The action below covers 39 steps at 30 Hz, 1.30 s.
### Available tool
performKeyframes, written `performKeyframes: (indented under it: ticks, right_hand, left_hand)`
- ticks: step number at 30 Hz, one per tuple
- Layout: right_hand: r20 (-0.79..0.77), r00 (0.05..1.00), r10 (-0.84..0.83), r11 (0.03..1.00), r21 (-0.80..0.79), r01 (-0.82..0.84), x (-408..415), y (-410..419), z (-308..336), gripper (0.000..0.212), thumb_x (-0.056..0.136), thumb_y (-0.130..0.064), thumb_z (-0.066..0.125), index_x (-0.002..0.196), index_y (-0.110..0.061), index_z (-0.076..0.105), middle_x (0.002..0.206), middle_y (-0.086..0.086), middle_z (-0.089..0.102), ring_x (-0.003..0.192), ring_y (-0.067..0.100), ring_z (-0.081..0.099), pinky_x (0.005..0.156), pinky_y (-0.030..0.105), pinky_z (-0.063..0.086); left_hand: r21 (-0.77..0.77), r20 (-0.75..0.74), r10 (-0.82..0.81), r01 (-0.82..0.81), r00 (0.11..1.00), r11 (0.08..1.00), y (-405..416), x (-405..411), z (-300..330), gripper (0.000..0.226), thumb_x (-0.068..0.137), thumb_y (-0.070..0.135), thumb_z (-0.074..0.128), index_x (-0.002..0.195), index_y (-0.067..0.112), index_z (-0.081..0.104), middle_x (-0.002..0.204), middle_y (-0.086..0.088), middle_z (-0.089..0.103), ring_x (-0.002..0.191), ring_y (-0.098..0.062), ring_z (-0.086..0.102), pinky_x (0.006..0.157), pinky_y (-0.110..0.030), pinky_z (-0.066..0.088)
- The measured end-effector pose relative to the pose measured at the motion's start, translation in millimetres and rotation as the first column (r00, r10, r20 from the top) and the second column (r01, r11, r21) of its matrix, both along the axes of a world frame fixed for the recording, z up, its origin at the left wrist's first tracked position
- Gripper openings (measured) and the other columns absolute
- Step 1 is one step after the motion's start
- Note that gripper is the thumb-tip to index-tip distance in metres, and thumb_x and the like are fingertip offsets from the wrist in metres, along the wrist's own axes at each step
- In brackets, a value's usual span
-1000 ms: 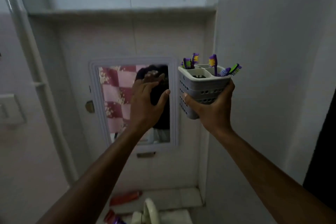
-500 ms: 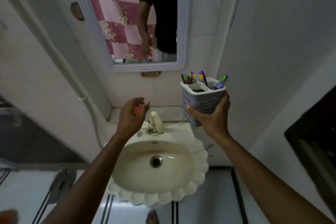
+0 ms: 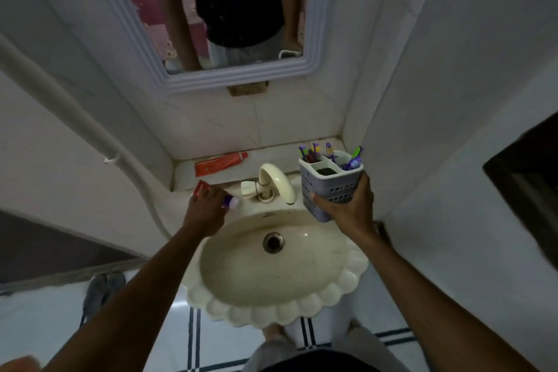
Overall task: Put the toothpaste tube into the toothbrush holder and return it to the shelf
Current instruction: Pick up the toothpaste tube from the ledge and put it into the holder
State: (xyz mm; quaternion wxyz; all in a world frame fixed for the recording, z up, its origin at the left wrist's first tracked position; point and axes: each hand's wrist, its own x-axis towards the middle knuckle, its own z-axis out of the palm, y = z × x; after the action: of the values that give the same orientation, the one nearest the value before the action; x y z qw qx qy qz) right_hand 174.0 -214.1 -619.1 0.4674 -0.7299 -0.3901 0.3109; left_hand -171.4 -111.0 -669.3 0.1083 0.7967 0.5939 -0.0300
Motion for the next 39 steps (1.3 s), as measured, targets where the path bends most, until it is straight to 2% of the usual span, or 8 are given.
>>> performKeyframes:
  ticks: [8, 13, 16, 18, 23, 28, 33, 39]
  right_hand:
    - [0.113, 0.993, -0.015, 0.991, -0.129, 0.030, -24, 22, -23, 0.131, 0.052, -0.059, 0.109, 0.155, -0.019, 0.039, 0.152, -0.001, 0.062, 0.137, 0.025, 0.066, 0.103, 0.039, 0.059]
    - [0.110, 0.993, 0.033, 0.991, -0.132, -0.018, -24, 34, -34, 0.127, 0.056, -0.045, 0.111, 0.153, -0.015, 0.035, 0.152, 0.003, 0.058, 0.139, 0.027, 0.064, 0.109, 0.045, 0.060]
    - [0.123, 0.990, 0.074, 0.987, -0.149, -0.055, -24, 34, -41, 0.128, 0.056, -0.053, 0.105, 0.154, -0.019, 0.030, 0.154, 0.004, 0.060, 0.137, 0.029, 0.066, 0.105, 0.048, 0.063]
    - [0.125, 0.989, 0.083, 0.987, -0.147, -0.065, -24, 33, -44, 0.130, 0.057, -0.058, 0.103, 0.156, -0.017, 0.029, 0.156, 0.007, 0.058, 0.140, 0.031, 0.064, 0.105, 0.048, 0.062]
    - [0.017, 0.997, 0.080, 0.995, -0.065, -0.079, -22, 32, -49, 0.150, 0.051, -0.084, 0.096, 0.164, -0.018, 0.023, 0.161, 0.004, 0.051, 0.145, 0.025, 0.059, 0.112, 0.049, 0.059]
    - [-0.004, 0.990, 0.144, 0.987, -0.064, -0.144, -10, 26, -46, 0.150, 0.056, -0.077, 0.099, 0.168, -0.032, 0.011, 0.165, 0.004, 0.047, 0.145, 0.024, 0.059, 0.113, 0.048, 0.059]
    - [0.018, 0.978, 0.210, 0.977, -0.038, -0.209, -2, 24, -40, 0.140, 0.063, -0.071, 0.100, 0.168, -0.034, 0.015, 0.162, 0.002, 0.044, 0.143, 0.021, 0.058, 0.111, 0.038, 0.060]
    - [-0.009, 0.977, 0.211, 0.976, -0.054, -0.211, -3, 23, -37, 0.141, 0.061, -0.073, 0.099, 0.168, -0.034, 0.016, 0.162, 0.002, 0.045, 0.144, 0.022, 0.058, 0.110, 0.037, 0.060]
  left_hand:
    - [0.052, -0.281, -0.089, 0.108, 0.955, 0.993, 27, -8, -18, 0.047, 0.085, 0.026, 0.079, 0.130, 0.019, 0.065, 0.131, -0.007, 0.057, 0.122, -0.029, 0.053, 0.105, -0.045, 0.043]
    - [0.008, 0.140, 0.214, -0.217, 0.967, 0.976, 10, -7, -6, 0.032, 0.105, 0.043, 0.057, 0.126, 0.020, 0.051, 0.111, -0.009, 0.071, 0.095, -0.031, 0.068, 0.086, -0.047, 0.052]
    - [-0.321, 0.576, 0.510, -0.397, 0.639, 0.860, -5, 6, 36, 0.049, 0.106, 0.061, 0.048, 0.133, 0.021, 0.044, 0.115, -0.008, 0.066, 0.095, -0.031, 0.069, 0.088, -0.050, 0.059]
    - [-0.450, 0.669, 0.594, -0.393, 0.446, 0.802, -11, 20, 70, 0.052, 0.106, 0.064, 0.047, 0.141, 0.025, 0.043, 0.120, -0.010, 0.066, 0.101, -0.032, 0.070, 0.089, -0.052, 0.060]
    - [-0.497, 0.777, 0.534, -0.194, 0.334, 0.845, -13, 68, 147, 0.044, 0.103, 0.054, 0.061, 0.138, 0.031, 0.053, 0.122, -0.010, 0.070, 0.093, -0.027, 0.077, 0.072, -0.041, 0.064]
    - [-0.279, 0.803, 0.213, 0.037, 0.556, 0.959, 0, 119, 189, 0.062, 0.094, 0.020, 0.081, 0.151, 0.029, 0.057, 0.115, -0.002, 0.075, 0.084, -0.021, 0.081, 0.068, -0.039, 0.067]
    - [0.095, 0.426, -0.062, 0.024, 0.903, 0.995, 14, 168, 182, 0.036, 0.088, 0.029, 0.084, 0.123, 0.030, 0.077, 0.109, 0.005, 0.081, 0.092, -0.013, 0.073, 0.086, -0.036, 0.061]
    - [0.134, 0.348, -0.089, 0.045, 0.933, 0.990, 21, 192, 153, 0.028, 0.089, 0.031, 0.077, 0.117, 0.029, 0.075, 0.103, -0.002, 0.080, 0.094, -0.024, 0.073, 0.081, -0.042, 0.061]
